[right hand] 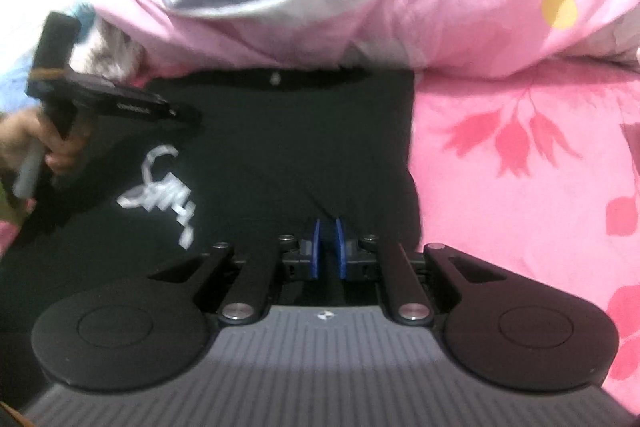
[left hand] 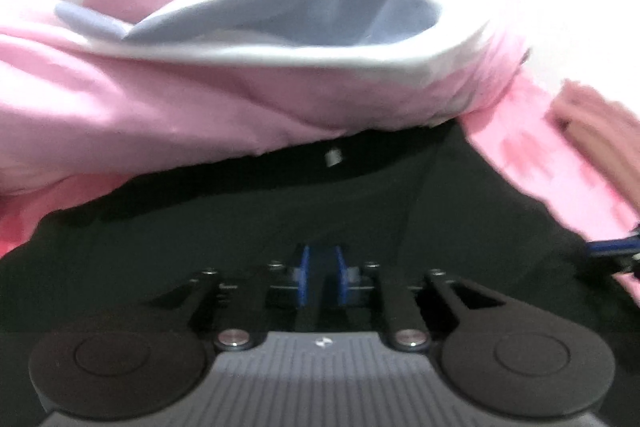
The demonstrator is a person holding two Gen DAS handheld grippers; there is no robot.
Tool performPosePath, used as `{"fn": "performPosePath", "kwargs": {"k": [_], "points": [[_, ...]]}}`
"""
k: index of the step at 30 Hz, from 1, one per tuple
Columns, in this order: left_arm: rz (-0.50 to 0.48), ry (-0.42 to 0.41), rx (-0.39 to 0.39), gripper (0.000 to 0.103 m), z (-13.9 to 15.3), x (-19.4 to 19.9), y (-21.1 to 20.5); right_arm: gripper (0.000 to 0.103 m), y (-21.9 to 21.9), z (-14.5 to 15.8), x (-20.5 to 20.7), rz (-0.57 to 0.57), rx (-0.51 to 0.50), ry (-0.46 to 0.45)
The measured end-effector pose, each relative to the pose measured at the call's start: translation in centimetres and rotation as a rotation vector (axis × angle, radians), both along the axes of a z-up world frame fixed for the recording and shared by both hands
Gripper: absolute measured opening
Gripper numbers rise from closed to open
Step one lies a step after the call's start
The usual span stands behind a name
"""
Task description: Fold clothes
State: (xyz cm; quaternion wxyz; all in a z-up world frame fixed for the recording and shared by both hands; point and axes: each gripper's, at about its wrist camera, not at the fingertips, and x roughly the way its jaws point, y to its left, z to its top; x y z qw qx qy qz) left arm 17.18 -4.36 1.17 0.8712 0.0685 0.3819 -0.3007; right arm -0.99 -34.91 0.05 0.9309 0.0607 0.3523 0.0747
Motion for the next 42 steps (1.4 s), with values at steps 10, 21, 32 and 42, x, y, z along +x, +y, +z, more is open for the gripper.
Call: {"fn": "performPosePath", "kwargs": {"k": [10, 21, 32, 42], "points": [[-0.053, 0.033, 0.064, 0.024, -2.1, -0.6, -2.3, 0.009, 2.7, -1.5, -0.2, 0.1, -0.101, 0.079], [-0.039, 0.059, 0.032, 0.024, -3.2, 0.6, -2.0, 0.013, 8.1, -1.7, -1.1, 0.342, -0.156, 0.035], [-0.026, -0.027, -0.004, 0.032, -2.0, 0.0, -0.9, 0.011, 8.0, -1.8, -1.7, 0.424, -0.007, 0.016], [-0.261, -0.142, 0.043, 0.037, -1.3, -4.3, -5.8, 0.013, -1.2, -0.8, -1.1, 0.038, -0.039, -0.048]]}}
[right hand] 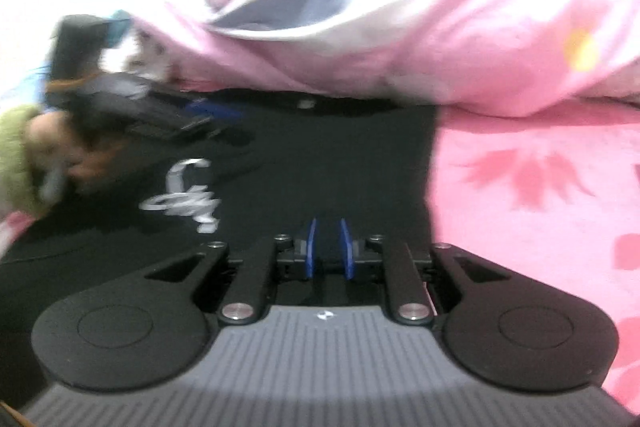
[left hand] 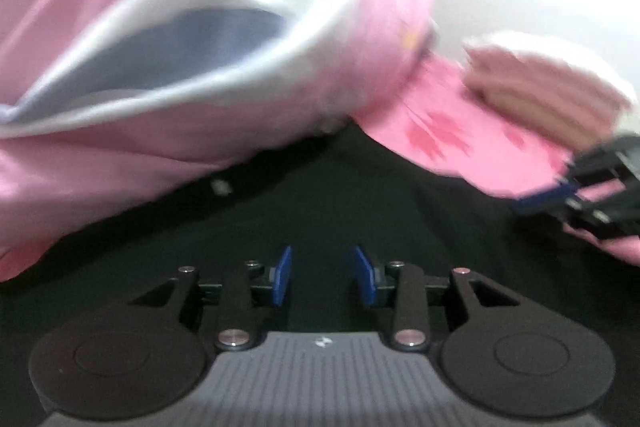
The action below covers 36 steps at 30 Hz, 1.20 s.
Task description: Fold clothes
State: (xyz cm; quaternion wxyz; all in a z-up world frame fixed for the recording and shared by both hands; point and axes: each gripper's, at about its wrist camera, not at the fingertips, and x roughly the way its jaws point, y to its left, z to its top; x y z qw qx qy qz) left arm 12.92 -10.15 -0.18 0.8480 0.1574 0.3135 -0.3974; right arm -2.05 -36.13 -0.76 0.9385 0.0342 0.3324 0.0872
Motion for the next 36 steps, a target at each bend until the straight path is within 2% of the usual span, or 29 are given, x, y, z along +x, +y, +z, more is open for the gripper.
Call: {"fn": "performPosePath", "kwargs": {"k": [2, 3, 4, 8, 11, 13, 14, 16, 18, 20, 22, 27, 30, 31, 33, 36], "points": [[-0.014, -0.017, 0.101, 0.037, -0.9, -0.7, -1.3, 0.013, -0.8, -1.3, -0.2, -0.02, 0.028, 0.049], [-0.006, -0.033, 0.117, 0.037, -0.9, -0.9, -1.5, 0.013, -1.2, -1.8, -0.6, -0.029, 0.052, 0.057], [-0.011, -0.04, 0.095, 0.037, -0.4, -1.0, -1.7, 0.013, -1.6, -2.2, -1.0, -0.037, 0.077, 0.065], [-0.042, -0.072, 0.02, 0.039, 1.4, -1.2, -3.3, 0.013, -2.8, -1.6, -2.4, -0.06, 0.156, -0.008], [-0.061, -0.02, 0.03, 0.039, 0.8, 0.1, -6.9, 0.013, -4.3, -2.1, -2.6, -0.098, 0.266, -0.073], [-0.008, 0.044, 0.072, 0.04, -0.9, 1.9, -8.4, 0.013, -5.4, -2.9, -2.3, -0.121, 0.341, -0.093], [0.019, 0.076, 0.089, 0.042, -1.7, 2.8, -9.1, 0.013, -6.0, -3.6, -2.1, -0.132, 0.388, -0.077], [0.08, 0.14, 0.024, 0.041, -1.2, 3.5, -8.2, 0.012, -7.2, -5.0, -1.6, -0.156, 0.485, -0.042], [0.14, 0.201, -0.04, 0.041, -0.6, 4.2, -7.3, 0.013, -9.2, -6.1, -2.2, -0.146, 0.652, -0.063], [0.181, 0.197, -0.066, 0.044, 0.9, 3.4, -6.0, 0.011, -11.3, -7.7, -2.7, -0.159, 0.832, -0.081], [0.224, 0.182, -0.078, 0.047, 2.7, 2.2, -4.7, 0.01, -12.4, -8.7, -3.1, -0.173, 0.931, -0.105], [0.303, 0.176, -0.148, 0.056, 9.3, -4.4, -0.4, 0.011, -11.7, -8.4, -2.6, -0.158, 0.882, -0.11], [0.308, 0.199, -0.249, 0.065, 12.4, -10.6, 2.9, 0.011, -11.9, -8.8, -2.4, -0.158, 0.912, -0.113], [0.314, 0.218, -0.285, 0.069, 12.8, -12.5, 4.0, 0.011, -11.8, -8.8, -2.3, -0.159, 0.911, -0.111], [0.323, 0.276, -0.349, 0.069, 12.5, -16.3, 6.2, 0.011, -11.6, -8.7, -2.0, -0.168, 0.896, -0.099], [0.368, 0.373, -0.383, 0.069, 10.0, -20.0, 8.1, 0.01, -11.2, -7.9, -1.5, -0.201, 0.835, -0.042]]}}
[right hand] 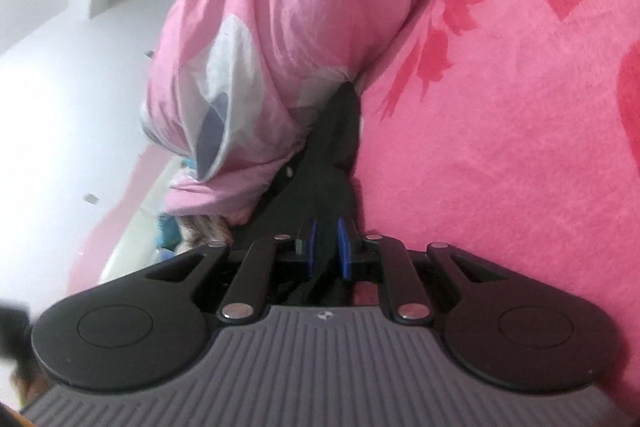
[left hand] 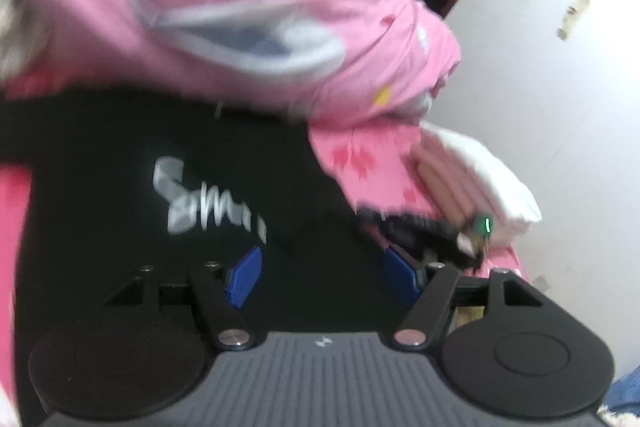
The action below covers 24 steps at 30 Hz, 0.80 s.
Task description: Fold clothes
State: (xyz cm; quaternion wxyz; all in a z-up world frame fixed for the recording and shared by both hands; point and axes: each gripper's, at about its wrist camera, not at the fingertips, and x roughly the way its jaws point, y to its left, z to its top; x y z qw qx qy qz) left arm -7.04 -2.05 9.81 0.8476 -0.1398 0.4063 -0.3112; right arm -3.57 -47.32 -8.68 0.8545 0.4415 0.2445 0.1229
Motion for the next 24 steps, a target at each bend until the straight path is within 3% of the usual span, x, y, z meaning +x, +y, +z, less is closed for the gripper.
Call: {"fn": "performPosePath", "kwargs": {"k": [2, 7, 13, 18, 21, 24], "points": [[0.015, 0.02, -0.005, 0.069, -1.7, -1.6, 0.4, 0.013, 1.7, 2.1, 0.3, 0.001, -0.154, 0.068], [0.104, 0.026, 0.006, 0.069, -5.1, -2.8, 2.2, 0.014, 10.1, 6.5, 1.1, 0.129, -0.532, 0.095], [0.196, 0.009, 0.026, 0.069, -7.1, -1.0, 4.6, 0.013, 18.5, 7.4, 2.4, 0.231, -0.859, 0.106], [0.292, -0.063, -0.01, 0.069, -6.4, 1.0, 7.0, 0.015, 21.3, 6.9, 3.3, 0.242, -0.981, 0.169], [0.388, -0.103, -0.048, 0.069, -5.5, 2.9, 8.8, 0.015, 21.5, 9.5, 3.0, 0.246, -0.896, 0.145], [0.51, -0.124, -0.075, 0.069, -5.0, 5.8, 10.8, 0.015, 23.0, 13.0, 3.6, 0.248, -0.873, 0.095]]}}
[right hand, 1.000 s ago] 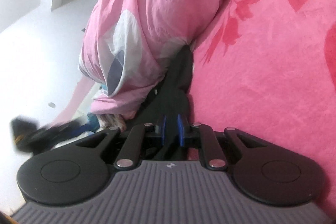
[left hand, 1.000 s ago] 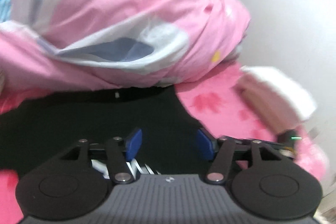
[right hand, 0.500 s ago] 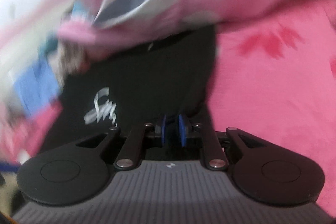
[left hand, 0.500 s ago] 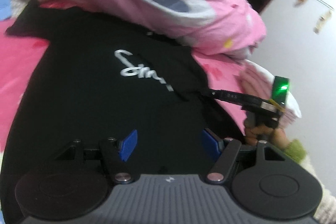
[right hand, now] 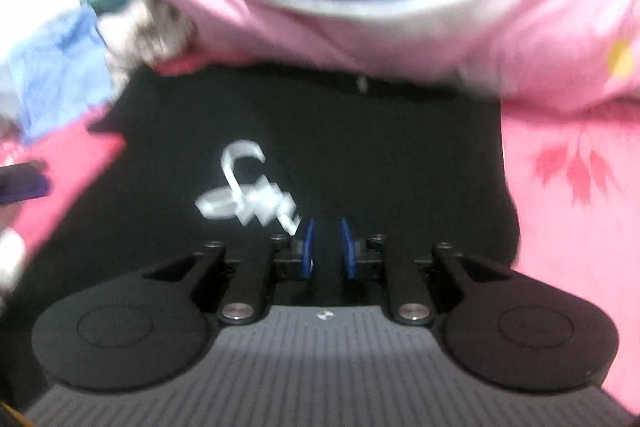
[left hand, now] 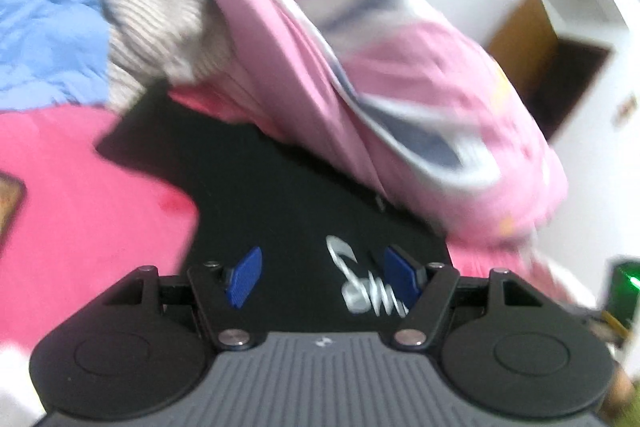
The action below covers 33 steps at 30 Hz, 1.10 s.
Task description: Fold clothes
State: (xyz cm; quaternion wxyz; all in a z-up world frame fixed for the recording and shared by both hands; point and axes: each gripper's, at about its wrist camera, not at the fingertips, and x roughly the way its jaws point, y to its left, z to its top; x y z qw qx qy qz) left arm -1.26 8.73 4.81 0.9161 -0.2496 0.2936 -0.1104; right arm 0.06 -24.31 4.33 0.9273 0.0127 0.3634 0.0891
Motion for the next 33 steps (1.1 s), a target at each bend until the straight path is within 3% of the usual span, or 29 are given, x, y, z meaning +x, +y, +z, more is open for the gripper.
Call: {"fn": "performPosePath", "kwargs": {"k": [4, 7, 12, 16, 21, 25, 29, 33], "points": [[0.239, 0.023, 0.06, 0.067, -1.0, 4.1, 2.5, 0.02, 3.1, 4.3, 2.0, 0.048, 0.05, -0.049], [0.391, 0.089, 0.058, 0.062, -2.8, 6.6, 4.6, 0.028, 6.2, 6.2, 4.7, 0.114, 0.122, -0.055], [0.584, 0.066, 0.224, 0.062, -4.3, 8.4, 5.8, 0.033, 12.7, 6.9, 10.3, 0.221, 0.165, -0.037], [0.556, 0.105, 0.21, 0.062, -5.9, 9.2, 6.2, 0.036, 17.2, 6.1, 14.7, 0.29, 0.142, -0.004], [0.523, 0.07, 0.178, 0.056, -6.6, 9.7, 6.7, 0.041, 22.4, 4.3, 19.1, 0.372, 0.071, 0.053], [0.539, 0.09, 0.118, 0.042, -7.6, 9.9, 7.7, 0.046, 25.9, 2.7, 21.9, 0.415, 0.0, 0.097], [0.558, 0.096, 0.089, 0.019, -8.1, 10.1, 8.5, 0.049, 28.6, 1.2, 24.6, 0.421, -0.023, 0.156], [0.578, 0.095, 0.057, 0.008, -8.4, 10.0, 9.1, 0.054, 31.6, -0.1, 26.5, 0.431, -0.054, 0.205]]}}
